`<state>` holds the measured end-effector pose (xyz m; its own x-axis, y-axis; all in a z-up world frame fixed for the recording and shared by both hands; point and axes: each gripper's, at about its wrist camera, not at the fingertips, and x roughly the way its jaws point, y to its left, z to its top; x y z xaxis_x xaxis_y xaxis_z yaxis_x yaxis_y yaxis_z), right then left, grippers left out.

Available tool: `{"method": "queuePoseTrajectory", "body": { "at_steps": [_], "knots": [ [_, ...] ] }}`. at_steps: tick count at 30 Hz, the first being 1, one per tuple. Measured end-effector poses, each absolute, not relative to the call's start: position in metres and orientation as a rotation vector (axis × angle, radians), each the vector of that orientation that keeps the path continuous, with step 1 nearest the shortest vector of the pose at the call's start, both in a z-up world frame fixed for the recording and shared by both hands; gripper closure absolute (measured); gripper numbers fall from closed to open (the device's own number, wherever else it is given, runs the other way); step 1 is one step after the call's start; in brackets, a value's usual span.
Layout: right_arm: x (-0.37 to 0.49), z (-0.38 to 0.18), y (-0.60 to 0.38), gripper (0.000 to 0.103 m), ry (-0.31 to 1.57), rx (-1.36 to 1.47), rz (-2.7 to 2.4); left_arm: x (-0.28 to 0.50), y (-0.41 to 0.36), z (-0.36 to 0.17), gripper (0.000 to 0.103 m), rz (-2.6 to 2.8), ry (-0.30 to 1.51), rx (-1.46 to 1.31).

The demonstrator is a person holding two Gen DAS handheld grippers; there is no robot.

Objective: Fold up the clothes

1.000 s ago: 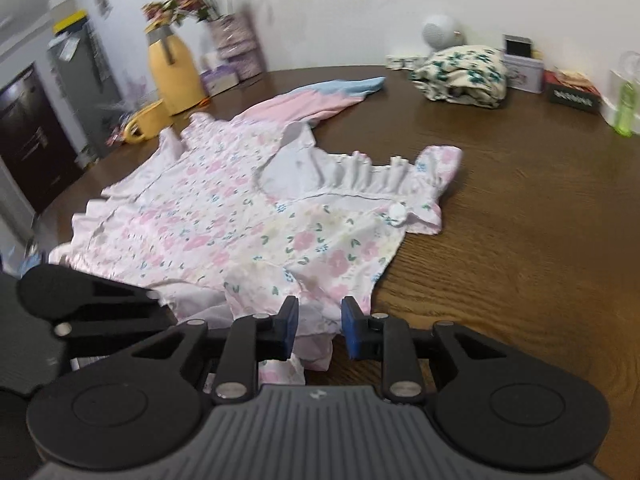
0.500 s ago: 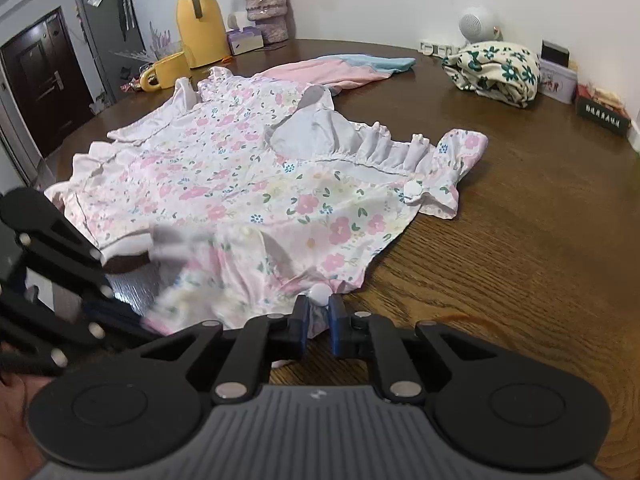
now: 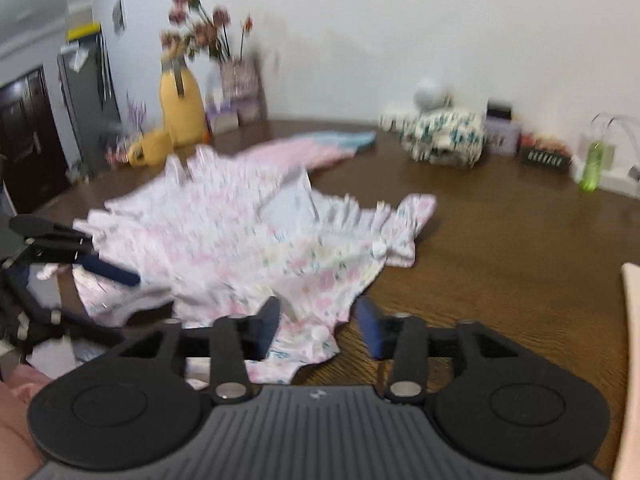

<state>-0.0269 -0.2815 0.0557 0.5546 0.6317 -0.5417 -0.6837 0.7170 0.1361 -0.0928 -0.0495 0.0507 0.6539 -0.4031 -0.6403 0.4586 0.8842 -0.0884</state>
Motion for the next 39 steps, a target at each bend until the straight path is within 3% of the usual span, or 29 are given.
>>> {"method": "queuePoseTrajectory", "body": {
  "at_steps": [1,3,5,8,14,16,18,20,25,29,35,37,39],
  "knots": [
    [-0.036,0.057,-0.282,0.04,0.577,-0.089,0.779,-0.097,-0.039,0.053,0.016,-0.454,0.691,0.085],
    [-0.054,0.055,-0.28,0.008,0.516,-0.09,0.773,-0.105,-0.018,0.056,0.013,-0.384,0.661,0.089],
    [-0.068,0.05,-0.274,0.0,0.457,-0.136,0.77,-0.112,0.004,0.058,0.011,-0.318,0.654,0.088],
    [-0.083,0.04,-0.261,0.0,0.388,-0.25,0.777,-0.123,0.038,0.057,0.01,-0.237,0.662,0.092],
    [-0.089,0.025,-0.231,0.001,0.431,-0.514,0.747,-0.136,0.077,0.046,0.009,-0.215,0.711,0.217],
    [-0.089,0.022,-0.224,0.004,0.469,-0.591,0.762,-0.141,0.081,0.041,0.009,-0.237,0.734,0.272],
    [-0.088,0.018,-0.218,0.019,0.518,-0.659,0.787,-0.145,0.081,0.037,0.012,-0.253,0.746,0.346],
    [-0.086,0.016,-0.213,0.028,0.551,-0.723,0.802,-0.15,0.081,0.033,0.017,-0.258,0.744,0.421],
    [-0.09,0.017,-0.203,0.028,0.536,-0.828,0.841,-0.15,0.089,0.03,0.038,-0.254,0.752,0.566],
    [-0.09,0.017,-0.191,0.037,0.53,-0.882,0.89,-0.148,0.094,0.027,0.06,-0.243,0.777,0.672],
    [-0.08,0.018,-0.176,0.047,0.531,-0.908,0.941,-0.145,0.096,0.014,0.069,-0.27,0.828,0.796],
    [-0.076,0.018,-0.173,0.053,0.542,-0.905,0.953,-0.145,0.098,0.01,0.071,-0.273,0.83,0.828],
    [-0.074,0.017,-0.17,0.073,0.554,-0.9,0.963,-0.145,0.1,0.009,0.082,-0.285,0.824,0.837]
  ]
}}
